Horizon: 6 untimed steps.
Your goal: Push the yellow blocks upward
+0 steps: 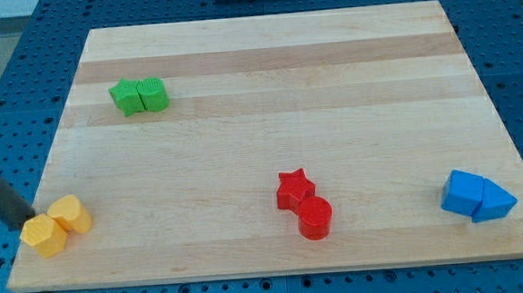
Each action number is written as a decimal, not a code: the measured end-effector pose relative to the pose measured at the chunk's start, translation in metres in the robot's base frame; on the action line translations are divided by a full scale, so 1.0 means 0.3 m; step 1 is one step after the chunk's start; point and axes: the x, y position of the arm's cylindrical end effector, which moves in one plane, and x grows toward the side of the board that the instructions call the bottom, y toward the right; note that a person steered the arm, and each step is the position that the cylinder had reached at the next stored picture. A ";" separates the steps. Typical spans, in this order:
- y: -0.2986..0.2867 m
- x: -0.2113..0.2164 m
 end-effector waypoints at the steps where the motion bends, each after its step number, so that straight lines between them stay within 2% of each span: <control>1: 0.007 0.192; 4: 0.027 0.184; 6: 0.125 0.055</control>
